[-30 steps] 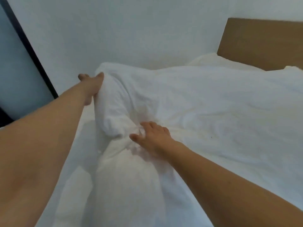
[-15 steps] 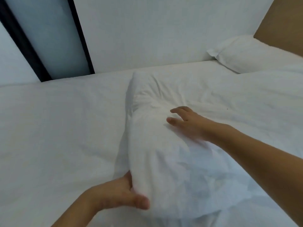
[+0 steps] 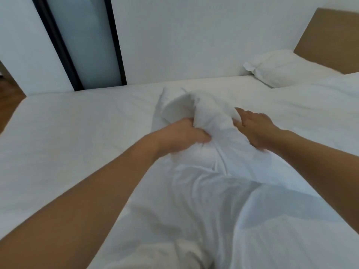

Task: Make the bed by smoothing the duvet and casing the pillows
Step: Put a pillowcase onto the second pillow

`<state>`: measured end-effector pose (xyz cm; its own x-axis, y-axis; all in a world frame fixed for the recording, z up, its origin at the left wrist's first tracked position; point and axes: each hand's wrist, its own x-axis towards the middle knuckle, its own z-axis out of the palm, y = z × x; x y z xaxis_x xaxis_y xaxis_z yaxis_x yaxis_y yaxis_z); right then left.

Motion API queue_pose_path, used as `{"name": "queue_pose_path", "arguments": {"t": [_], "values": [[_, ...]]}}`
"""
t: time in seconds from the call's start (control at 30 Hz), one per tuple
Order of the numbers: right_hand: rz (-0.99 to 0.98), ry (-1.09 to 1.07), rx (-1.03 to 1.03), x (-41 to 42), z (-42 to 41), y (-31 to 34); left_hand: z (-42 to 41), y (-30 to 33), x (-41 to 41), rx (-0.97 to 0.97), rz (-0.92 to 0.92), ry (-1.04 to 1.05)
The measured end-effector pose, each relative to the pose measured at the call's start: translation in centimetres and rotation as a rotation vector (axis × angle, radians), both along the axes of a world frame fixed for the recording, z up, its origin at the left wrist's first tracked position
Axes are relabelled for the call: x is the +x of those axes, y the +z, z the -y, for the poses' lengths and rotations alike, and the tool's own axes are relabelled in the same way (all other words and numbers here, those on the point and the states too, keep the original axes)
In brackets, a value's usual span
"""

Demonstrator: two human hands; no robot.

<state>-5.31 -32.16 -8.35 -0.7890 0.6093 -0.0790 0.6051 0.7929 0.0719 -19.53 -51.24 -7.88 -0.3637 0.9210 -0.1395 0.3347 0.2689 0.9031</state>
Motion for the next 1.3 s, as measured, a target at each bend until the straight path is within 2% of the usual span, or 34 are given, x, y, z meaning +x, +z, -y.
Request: {"name": "queue_pose_path", "arguments": {"t": [0.07, 0.13, 0.2, 0.23, 0.27, 0.3, 0.33, 0.4, 0.5, 0.53, 0.6, 0.67, 0.8, 0.9, 0.93, 1.0, 1.03, 1.07, 1.13, 1.17, 1.2, 1.23, 1.3], "values": [[-0.019, -0.063, -0.104, -0.1, 0.7, 1.1, 0.8, -2.0, 1.1, -0.158, -0.260, -0.115], [-0.174, -0.127, -0.287, -1.8, 2.4, 2.2, 1.8, -6.0, 3.4, -0.234, -0.543, -0.328], [-0.258, -0.174, -0.541, -4.9, 4.6, 2.9, 2.5, -9.0, 5.5, -0.234, -0.661, -0.415], [-0.176, -0.180, -0.589, -6.4, 5.9, 2.6, 2.4, -10.0, 6.0, -0.207, -0.672, -0.399], [-0.036, -0.162, -0.545, -7.6, 7.3, 1.7, 2.3, -10.5, 6.4, -0.172, -0.678, -0.372], [0.103, -0.130, -0.416, -8.5, 8.5, 0.2, 2.0, -10.7, 6.6, -0.138, -0.678, -0.338], [0.195, -0.092, -0.250, -9.1, 9.5, -1.4, 1.9, -10.6, 6.6, -0.125, -0.658, -0.320], [0.167, 0.019, -0.018, -9.8, 10.0, -3.2, 2.3, -10.3, 6.6, -0.175, -0.564, -0.367], [-0.024, -0.020, -0.040, -9.5, 7.3, -0.7, 3.9, -10.8, 4.6, -0.338, -0.410, -0.442], [-0.082, -0.061, -0.043, -8.9, 6.0, 1.1, 4.1, -11.5, 3.3, -0.347, -0.412, -0.432], [-0.206, -0.098, 0.023, -7.4, 3.7, 5.1, 3.5, -12.9, 1.3, -0.330, -0.574, -0.463], [-0.280, -0.104, 0.114, -6.1, 2.5, 9.0, 2.4, -12.4, 0.5, -0.321, -0.581, -0.451], [-0.338, -0.144, 0.156, -5.7, 3.3, 13.4, 1.0, -10.4, -0.6, -0.388, -0.121, -0.249], [-0.248, -0.086, 0.128, -5.5, 4.8, 12.3, 1.2, -10.8, -0.7, -0.510, 0.130, -0.355], [-0.231, -0.092, 0.122, -5.2, 5.1, 11.9, 1.2, -11.0, -1.2, -0.492, 0.266, -0.357], [-0.243, -0.122, 0.119, -4.5, 5.2, 11.5, 1.5, -11.0, -2.4, -0.309, 0.578, -0.256], [-0.258, -0.146, 0.120, -4.1, 5.0, 11.6, 1.6, -10.9, -2.6, -0.195, 0.635, -0.186], [-0.281, -0.170, 0.113, -3.8, 4.8, 11.6, 1.4, -11.2, -2.3, -0.129, 0.559, -0.134], [-0.334, -0.178, 0.042, -3.6, 5.0, 10.9, 1.3, -11.8, 0.1, -0.262, 0.117, -0.151], [-0.338, -0.159, -0.037, -3.8, 5.5, 10.2, 1.3, -12.4, 1.6, -0.343, -0.044, -0.252], [-0.317, -0.133, -0.150, -3.9, 6.1, 9.2, 1.2, -13.2, 2.6, -0.397, -0.095, -0.345], [-0.278, -0.113, -0.285, -3.8, 6.8, 8.2, 1.3, -13.5, 2.8, -0.439, -0.060, -0.364], [-0.169, -0.113, -0.560, -3.1, 8.2, 6.1, 2.7, -12.6, 1.2, -0.458, 0.094, -0.311]]}}
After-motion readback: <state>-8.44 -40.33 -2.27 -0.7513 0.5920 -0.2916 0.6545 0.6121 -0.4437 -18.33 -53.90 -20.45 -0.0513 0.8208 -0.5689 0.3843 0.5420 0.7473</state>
